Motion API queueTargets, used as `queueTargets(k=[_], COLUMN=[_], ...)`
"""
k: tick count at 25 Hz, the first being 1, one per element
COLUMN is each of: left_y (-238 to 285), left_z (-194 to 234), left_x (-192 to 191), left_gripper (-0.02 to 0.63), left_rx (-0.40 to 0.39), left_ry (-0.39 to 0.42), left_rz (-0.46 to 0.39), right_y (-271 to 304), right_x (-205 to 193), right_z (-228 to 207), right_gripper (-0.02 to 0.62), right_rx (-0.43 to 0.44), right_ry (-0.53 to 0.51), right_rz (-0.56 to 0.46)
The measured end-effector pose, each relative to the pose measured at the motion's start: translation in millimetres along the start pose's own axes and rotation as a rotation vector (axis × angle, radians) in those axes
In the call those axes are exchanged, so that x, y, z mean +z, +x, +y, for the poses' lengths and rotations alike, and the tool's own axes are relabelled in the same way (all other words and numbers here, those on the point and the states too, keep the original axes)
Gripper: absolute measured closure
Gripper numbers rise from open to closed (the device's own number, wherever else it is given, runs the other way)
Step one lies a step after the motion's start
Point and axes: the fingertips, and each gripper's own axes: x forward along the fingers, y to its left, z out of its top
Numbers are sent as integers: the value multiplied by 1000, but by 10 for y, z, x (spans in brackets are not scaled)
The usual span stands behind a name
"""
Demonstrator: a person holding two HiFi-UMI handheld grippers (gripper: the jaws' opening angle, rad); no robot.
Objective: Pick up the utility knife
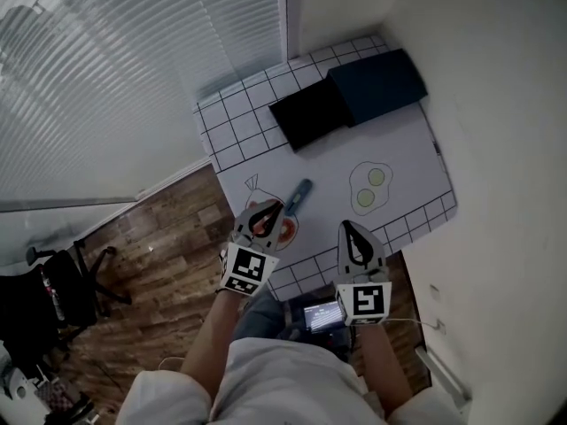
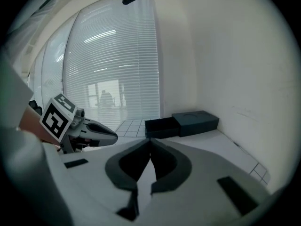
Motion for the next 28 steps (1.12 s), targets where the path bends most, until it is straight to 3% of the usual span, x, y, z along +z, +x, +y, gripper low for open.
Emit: queueTargets(k=[4, 18, 22, 28], left_y=[142, 451, 489, 574], left_z=[-74, -167, -222, -198], left_x=[-131, -357, -445, -559], left_gripper=[598, 597, 532, 528], left_rx=[-47, -134, -170, -170], left_ry=[59, 88, 73, 81], left_rz=[50, 105, 130, 172], right_y=[119, 362, 372, 396], right_x=[-159, -525, -545, -551], right_z=[-27, -83, -56, -26], right_gripper=[589, 589, 589, 589], right_rx=[1, 15, 19, 24], right_ry=[15, 48, 57, 63], right_rz=[32, 102, 103, 107])
